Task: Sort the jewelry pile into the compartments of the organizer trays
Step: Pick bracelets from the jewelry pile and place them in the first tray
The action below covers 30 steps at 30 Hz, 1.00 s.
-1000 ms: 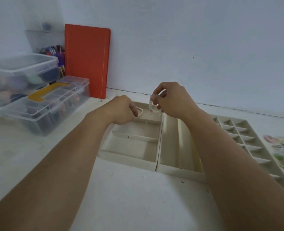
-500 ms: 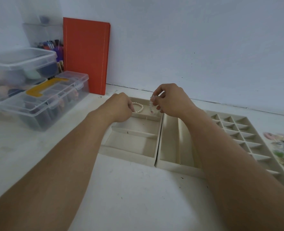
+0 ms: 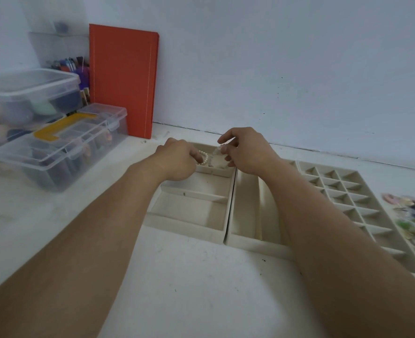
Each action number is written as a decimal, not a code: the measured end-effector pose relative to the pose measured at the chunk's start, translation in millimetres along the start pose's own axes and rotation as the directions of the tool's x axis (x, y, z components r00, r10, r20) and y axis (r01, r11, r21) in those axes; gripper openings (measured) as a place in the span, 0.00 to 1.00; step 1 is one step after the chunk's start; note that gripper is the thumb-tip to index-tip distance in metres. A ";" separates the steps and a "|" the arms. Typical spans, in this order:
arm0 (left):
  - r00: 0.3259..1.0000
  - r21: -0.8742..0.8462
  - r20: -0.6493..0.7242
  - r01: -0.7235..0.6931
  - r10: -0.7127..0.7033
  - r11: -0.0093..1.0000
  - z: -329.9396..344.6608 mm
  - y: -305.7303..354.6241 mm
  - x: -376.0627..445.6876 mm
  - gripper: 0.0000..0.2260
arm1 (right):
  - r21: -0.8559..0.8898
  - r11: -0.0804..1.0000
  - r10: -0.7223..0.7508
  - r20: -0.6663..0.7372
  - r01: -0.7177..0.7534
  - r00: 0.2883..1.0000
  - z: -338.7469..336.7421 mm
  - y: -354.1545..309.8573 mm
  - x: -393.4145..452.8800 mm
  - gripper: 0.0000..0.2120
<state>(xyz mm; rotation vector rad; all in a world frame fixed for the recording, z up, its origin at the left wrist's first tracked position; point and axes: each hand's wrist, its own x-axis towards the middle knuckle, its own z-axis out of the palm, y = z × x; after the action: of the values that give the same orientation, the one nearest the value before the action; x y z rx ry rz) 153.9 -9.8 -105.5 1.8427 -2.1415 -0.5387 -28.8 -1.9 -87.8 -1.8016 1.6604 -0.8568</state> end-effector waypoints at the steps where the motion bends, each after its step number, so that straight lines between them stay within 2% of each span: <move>1: 1.000 -0.005 0.002 0.010 -0.010 1.000 0.7 0.6 0.9 0.19 | -0.023 1.000 -0.008 0.002 0.008 1.000 0.0 0.6 0.4 0.09; 9: 0.999 -0.063 0.010 0.043 -0.043 0.997 -2.8 2.7 -3.1 0.17 | -0.227 0.971 -0.067 0.031 0.073 0.997 1.2 5.6 2.4 0.20; 13: 0.999 -0.037 0.027 0.033 -0.032 0.999 -4.6 5.6 -6.0 0.17 | -0.298 0.948 -0.106 0.051 0.116 0.993 1.3 6.7 3.4 0.19; 18: 0.999 0.003 0.050 0.021 -0.021 1.000 -6.3 7.7 -7.3 0.18 | -0.572 0.802 -0.099 0.159 0.173 0.982 13.4 15.6 9.7 0.21; 20: 0.999 0.022 0.038 0.008 -0.009 1.000 -5.9 8.6 -5.8 0.18 | -0.627 0.753 -0.104 0.189 0.201 0.976 14.6 15.9 9.5 0.22; 24: 0.999 0.059 0.032 0.000 -0.002 0.998 -4.2 4.9 -1.6 0.20 | -0.683 0.678 -0.138 0.242 0.270 0.960 9.2 7.5 3.0 0.27; 30: 0.999 0.059 0.036 -0.043 0.041 0.997 0.4 5.3 0.0 0.21 | -0.683 0.675 -0.147 0.245 0.278 0.958 5.9 6.4 1.4 0.28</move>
<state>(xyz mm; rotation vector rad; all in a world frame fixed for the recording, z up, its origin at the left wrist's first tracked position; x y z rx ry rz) 149.0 -9.1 -103.5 1.8277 -2.2374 -0.5061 -28.4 -4.1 -96.3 -2.5459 1.8277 -0.0840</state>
